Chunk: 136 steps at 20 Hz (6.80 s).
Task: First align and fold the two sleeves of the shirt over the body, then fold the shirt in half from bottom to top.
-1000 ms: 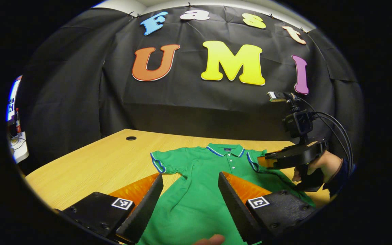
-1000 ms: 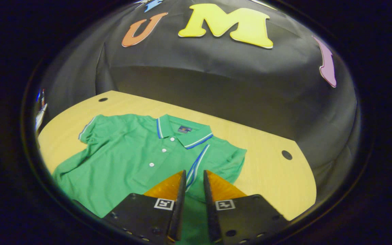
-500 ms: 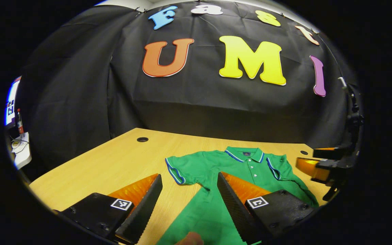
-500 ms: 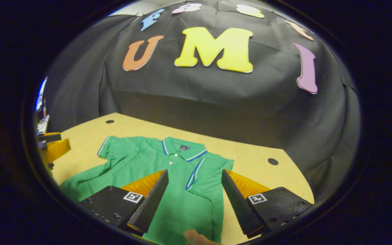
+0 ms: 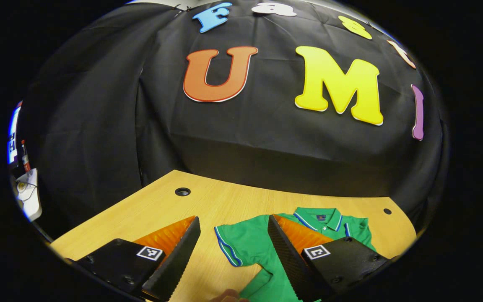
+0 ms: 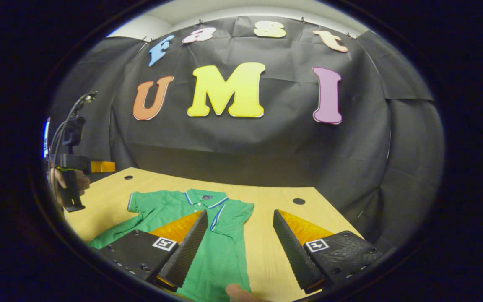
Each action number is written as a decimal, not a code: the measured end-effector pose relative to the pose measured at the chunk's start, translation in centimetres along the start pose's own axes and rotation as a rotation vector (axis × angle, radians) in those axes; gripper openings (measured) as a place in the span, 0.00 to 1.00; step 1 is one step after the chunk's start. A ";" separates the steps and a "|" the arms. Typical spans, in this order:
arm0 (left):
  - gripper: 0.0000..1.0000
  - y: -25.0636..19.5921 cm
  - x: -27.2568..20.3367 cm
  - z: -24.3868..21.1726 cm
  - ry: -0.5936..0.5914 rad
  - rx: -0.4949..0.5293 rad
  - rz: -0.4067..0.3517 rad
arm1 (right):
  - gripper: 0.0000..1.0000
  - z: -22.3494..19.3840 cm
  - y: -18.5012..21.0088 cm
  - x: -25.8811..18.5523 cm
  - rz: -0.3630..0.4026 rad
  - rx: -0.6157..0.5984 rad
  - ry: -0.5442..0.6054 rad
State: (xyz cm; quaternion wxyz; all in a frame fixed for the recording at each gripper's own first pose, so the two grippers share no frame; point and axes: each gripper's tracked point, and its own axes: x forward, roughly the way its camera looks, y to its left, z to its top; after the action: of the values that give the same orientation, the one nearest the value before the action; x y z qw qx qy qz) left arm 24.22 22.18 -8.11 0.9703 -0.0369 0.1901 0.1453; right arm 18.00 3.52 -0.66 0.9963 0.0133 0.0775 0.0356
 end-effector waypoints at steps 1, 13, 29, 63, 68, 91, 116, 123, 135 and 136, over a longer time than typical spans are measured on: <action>1.00 0.2 1.2 -0.6 0.040 0.003 0.004 | 0.97 -0.2 -0.3 -0.9 -0.001 0.023 -0.009; 1.00 -0.8 8.6 -11.8 0.469 -0.053 -0.058 | 0.96 -5.6 -3.9 -2.7 0.047 0.173 0.050; 0.07 -2.7 9.4 -10.6 0.482 0.026 -0.066 | 0.96 -6.2 -5.6 -3.0 0.063 0.209 0.028; 1.00 -13.6 -16.1 -1.7 -0.027 0.246 -0.229 | 0.92 -6.0 -3.6 -10.7 0.081 0.203 0.005; 1.00 -7.4 -20.8 -7.1 -0.042 0.189 -0.184 | 0.96 -6.9 -2.4 -15.3 0.087 0.128 -0.015; 1.00 1.9 -22.6 -24.7 0.175 0.103 -0.149 | 0.97 -23.7 -0.8 -15.1 0.033 0.021 0.333; 0.12 -1.2 -21.7 -25.6 0.177 0.120 -0.212 | 0.06 -23.8 1.5 -13.7 0.097 0.131 0.324; 0.06 -2.9 -20.8 -24.9 0.182 0.069 -0.262 | 0.01 -22.2 1.0 -12.9 0.090 0.124 0.306; 0.06 -5.7 -16.3 -13.7 -0.012 0.030 -0.297 | 0.00 -12.6 0.4 -5.2 0.100 0.103 0.190; 0.06 -6.0 -15.5 -13.1 -0.017 0.030 -0.296 | 0.00 -11.8 0.4 -4.3 0.096 0.101 0.184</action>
State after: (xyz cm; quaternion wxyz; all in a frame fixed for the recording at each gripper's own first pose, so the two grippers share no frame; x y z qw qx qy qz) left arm 7.55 10.68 -14.29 0.9831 -0.0486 0.1766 -0.0017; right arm 11.93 3.82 -11.69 0.9802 0.0639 0.1695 0.0805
